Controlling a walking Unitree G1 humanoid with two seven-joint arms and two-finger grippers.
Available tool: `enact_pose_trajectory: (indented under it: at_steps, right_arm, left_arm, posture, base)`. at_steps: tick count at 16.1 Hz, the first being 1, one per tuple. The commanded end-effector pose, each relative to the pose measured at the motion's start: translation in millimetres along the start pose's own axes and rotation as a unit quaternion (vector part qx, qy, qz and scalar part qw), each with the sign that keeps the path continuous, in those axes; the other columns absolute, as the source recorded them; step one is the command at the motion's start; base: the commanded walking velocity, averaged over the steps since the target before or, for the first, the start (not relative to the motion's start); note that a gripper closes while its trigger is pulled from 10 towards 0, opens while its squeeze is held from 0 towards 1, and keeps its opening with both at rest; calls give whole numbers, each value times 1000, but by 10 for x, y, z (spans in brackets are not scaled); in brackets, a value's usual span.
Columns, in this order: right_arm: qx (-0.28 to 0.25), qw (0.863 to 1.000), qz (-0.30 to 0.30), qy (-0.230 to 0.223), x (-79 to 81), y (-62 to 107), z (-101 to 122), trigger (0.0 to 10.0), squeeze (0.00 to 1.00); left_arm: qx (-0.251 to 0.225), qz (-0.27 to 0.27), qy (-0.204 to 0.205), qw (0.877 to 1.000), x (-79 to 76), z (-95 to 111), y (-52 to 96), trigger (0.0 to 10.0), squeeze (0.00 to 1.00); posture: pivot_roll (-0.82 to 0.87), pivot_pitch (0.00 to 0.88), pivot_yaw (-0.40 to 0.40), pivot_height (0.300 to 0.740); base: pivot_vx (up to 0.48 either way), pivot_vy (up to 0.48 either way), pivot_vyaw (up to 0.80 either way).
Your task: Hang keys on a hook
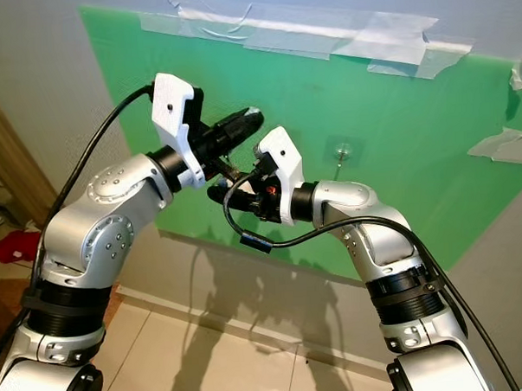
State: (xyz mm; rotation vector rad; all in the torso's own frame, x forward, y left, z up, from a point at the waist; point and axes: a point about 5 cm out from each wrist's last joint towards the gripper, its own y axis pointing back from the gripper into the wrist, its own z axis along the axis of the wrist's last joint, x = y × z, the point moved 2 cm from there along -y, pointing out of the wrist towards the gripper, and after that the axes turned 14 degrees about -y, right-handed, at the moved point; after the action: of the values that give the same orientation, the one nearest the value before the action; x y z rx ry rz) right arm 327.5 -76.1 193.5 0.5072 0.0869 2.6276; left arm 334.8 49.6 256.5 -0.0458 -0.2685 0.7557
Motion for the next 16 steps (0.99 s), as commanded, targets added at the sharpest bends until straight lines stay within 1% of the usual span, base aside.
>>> enact_pose_trajectory:
  at_steps: [1, 3, 7, 9, 11, 12, 13, 14, 15, 16]
  right_arm:
    - [-12, 1000, 3, 12, 15, 21, 81, 0, 0]
    - [-9, 1000, 5, 11, 19, 23, 71, 0, 0]
    - [-8, 1000, 5, 10, 16, 33, 51, 0, 0]
    - [-8, 1000, 4, 10, 15, 33, 49, 0, 0]
    - [-8, 1000, 5, 9, 17, 33, 40, 0, 0]
    - [-7, 1000, 5, 10, 17, 34, 37, 0, 0]
    - [-7, 1000, 5, 10, 16, 35, 36, 0, 0]
    - [-6, 1000, 4, 11, 9, 52, 34, 0, 0]
    - [-4, 1000, 2, 13, 2, 63, 32, 0, 0]
    - [-2, 1000, -1, 15, -17, 88, 28, 0, 0]
  left_arm:
    - [-3, 12, -10, 1000, 51, 41, -11, 10000, 1000]
    - [2, 9, -12, 1000, 68, 18, 3, 10000, 1000]
    - [9, 26, -16, 1000, 166, -12, 18, 10000, 1000]
    - [10, 32, -13, 999, 185, -17, 15, 10000, 1000]
    - [15, 46, -17, 999, 265, -37, 38, 10000, 1000]
    - [20, 58, -24, 998, 351, -51, 86, 10000, 1000]
    - [21, 62, -26, 997, 384, -56, 107, 10000, 1000]
    - [25, 69, -30, 997, 472, -95, 225, 10000, 1000]
    - [29, 63, -32, 997, 473, -117, 276, 10000, 1000]
    - [40, 35, -40, 998, 416, -168, 361, 10000, 1000]
  posture:
    - [-29, 0, 3, 740]
    - [-30, 0, 3, 740]
    - [-30, 0, 4, 740]
    - [-30, 0, 4, 740]
    - [-29, 0, 4, 740]
    - [-30, 0, 5, 740]
    - [-30, 0, 5, 740]
    - [-30, 0, 5, 740]
    - [-31, 0, 5, 740]
    - [-30, 0, 4, 740]
  base:
    - [0, 0, 0]
    - [0, 0, 0]
    - [0, 0, 0]
    - [0, 0, 0]
    - [0, 0, 0]
    - [0, 0, 0]
    - [0, 0, 0]
    - [0, 0, 0]
    - [0, 0, 0]
    - [0, 0, 0]
